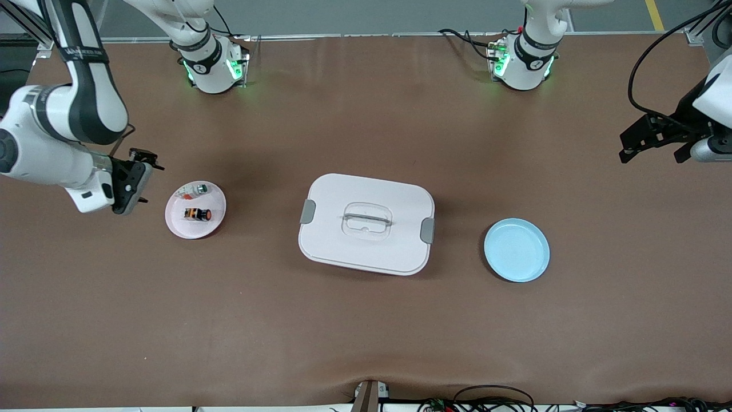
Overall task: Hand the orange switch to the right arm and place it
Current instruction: 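Open the right gripper and raise it away from the white plate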
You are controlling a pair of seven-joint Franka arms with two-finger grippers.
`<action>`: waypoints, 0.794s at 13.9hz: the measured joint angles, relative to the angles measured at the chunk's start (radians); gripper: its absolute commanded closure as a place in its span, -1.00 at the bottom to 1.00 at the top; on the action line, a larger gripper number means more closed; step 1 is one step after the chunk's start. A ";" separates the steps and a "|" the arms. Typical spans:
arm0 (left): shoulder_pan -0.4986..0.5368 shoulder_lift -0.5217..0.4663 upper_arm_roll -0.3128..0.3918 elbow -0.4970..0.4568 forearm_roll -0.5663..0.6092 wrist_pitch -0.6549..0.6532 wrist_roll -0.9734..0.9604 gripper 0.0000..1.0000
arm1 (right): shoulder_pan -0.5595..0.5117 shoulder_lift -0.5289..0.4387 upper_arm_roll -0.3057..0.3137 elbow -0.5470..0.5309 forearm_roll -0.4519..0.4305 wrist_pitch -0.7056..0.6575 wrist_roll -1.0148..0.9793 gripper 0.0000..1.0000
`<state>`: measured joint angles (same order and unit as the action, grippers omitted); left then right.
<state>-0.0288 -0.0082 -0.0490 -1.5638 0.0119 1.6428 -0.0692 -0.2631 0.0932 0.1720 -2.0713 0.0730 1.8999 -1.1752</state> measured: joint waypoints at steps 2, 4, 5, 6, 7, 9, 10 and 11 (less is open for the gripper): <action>0.004 0.013 0.001 0.002 0.000 0.000 0.001 -1.00 | -0.003 -0.007 0.000 0.064 -0.013 -0.080 0.085 -1.00; 0.002 0.022 0.001 0.005 0.000 0.000 0.002 -1.00 | -0.003 -0.012 0.003 0.124 -0.018 -0.143 0.200 -1.00; 0.001 0.024 0.001 0.006 0.000 0.000 0.002 -1.00 | -0.003 -0.013 0.003 0.153 -0.019 -0.166 0.260 -1.00; 0.000 0.024 0.001 0.007 0.000 0.000 0.002 -1.00 | -0.003 -0.013 0.004 0.185 -0.019 -0.191 0.322 -1.00; -0.001 0.024 0.000 0.009 0.000 0.000 0.002 -1.00 | -0.003 -0.012 0.005 0.224 -0.019 -0.224 0.389 -1.00; -0.001 0.024 0.000 0.010 0.000 0.000 0.002 -1.00 | -0.001 -0.013 0.012 0.297 -0.021 -0.289 0.559 -1.00; -0.001 0.024 0.000 0.010 0.000 0.000 0.002 -1.00 | 0.000 -0.013 0.016 0.324 -0.021 -0.308 0.641 -1.00; -0.001 0.024 0.000 0.010 0.000 0.000 0.002 -1.00 | 0.000 -0.013 0.017 0.344 -0.021 -0.324 0.701 -1.00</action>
<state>-0.0300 0.0156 -0.0487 -1.5534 0.0119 1.6428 -0.0673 -0.2635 0.0805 0.1893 -1.7275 0.0518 1.5758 -0.4747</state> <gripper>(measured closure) 0.000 0.000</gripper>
